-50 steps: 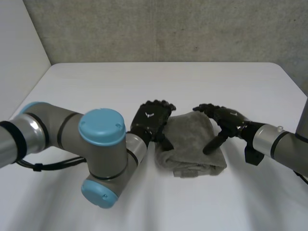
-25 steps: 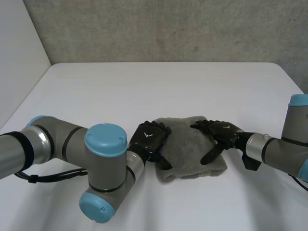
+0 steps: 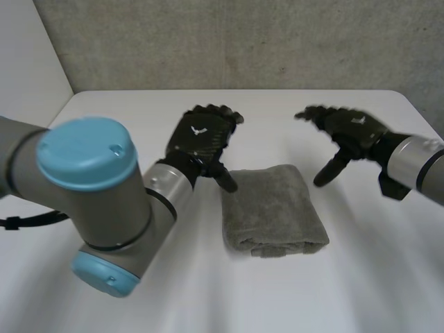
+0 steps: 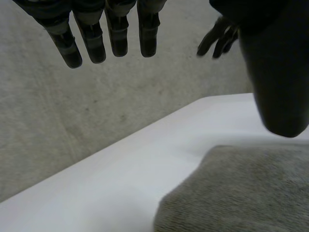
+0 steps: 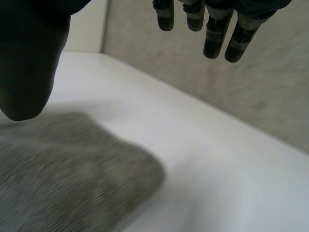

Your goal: Fold the towel.

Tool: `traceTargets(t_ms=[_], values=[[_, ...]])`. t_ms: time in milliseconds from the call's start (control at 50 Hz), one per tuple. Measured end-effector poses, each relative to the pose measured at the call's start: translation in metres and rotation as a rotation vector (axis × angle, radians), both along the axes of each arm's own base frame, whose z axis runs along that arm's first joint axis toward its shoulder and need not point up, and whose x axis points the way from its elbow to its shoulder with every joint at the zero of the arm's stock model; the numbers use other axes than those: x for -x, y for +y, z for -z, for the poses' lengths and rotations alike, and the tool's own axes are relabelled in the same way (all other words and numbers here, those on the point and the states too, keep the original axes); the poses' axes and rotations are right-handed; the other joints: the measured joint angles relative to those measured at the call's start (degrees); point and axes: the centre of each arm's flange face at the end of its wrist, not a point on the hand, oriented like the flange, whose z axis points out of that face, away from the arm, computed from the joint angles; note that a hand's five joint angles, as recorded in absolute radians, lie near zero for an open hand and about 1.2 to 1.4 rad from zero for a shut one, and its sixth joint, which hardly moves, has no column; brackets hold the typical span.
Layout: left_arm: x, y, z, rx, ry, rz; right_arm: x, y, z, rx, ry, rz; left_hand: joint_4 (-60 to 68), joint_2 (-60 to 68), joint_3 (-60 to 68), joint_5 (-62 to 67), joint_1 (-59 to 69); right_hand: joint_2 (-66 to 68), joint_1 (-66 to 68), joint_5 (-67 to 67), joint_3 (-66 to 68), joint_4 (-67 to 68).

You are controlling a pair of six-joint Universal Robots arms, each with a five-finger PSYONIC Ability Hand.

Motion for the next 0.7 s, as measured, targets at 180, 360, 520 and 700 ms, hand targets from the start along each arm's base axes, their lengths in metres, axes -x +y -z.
traceTargets(t_ms=[180, 360, 520, 700], values=[[-0.03, -0.01, -0.037, 0.027, 0.015, -0.12, 0.008, 0.003, -0.049, 0.186, 0.0, 0.245, 0.0, 0.0, 0.0, 0.0, 0.0, 0.0, 0.0, 0.0, 0.0, 0.0], [-0.069, -0.02, -0.061, 0.021, 0.001, -0.258, -0.007, 0.015, -0.063, 0.259, 0.002, 0.333, 0.0, 0.0, 0.0, 0.0, 0.0, 0.0, 0.0, 0.0, 0.0, 0.0], [-0.098, -0.03, -0.056, -0.019, -0.03, -0.348, -0.013, 0.023, -0.053, 0.23, 0.013, 0.318, 0.0, 0.0, 0.0, 0.0, 0.0, 0.0, 0.0, 0.0, 0.0, 0.0], [-0.112, -0.034, -0.06, -0.014, -0.026, -0.391, -0.009, 0.025, -0.048, 0.209, 0.023, 0.343, 0.0, 0.0, 0.0, 0.0, 0.0, 0.0, 0.0, 0.0, 0.01, 0.0]])
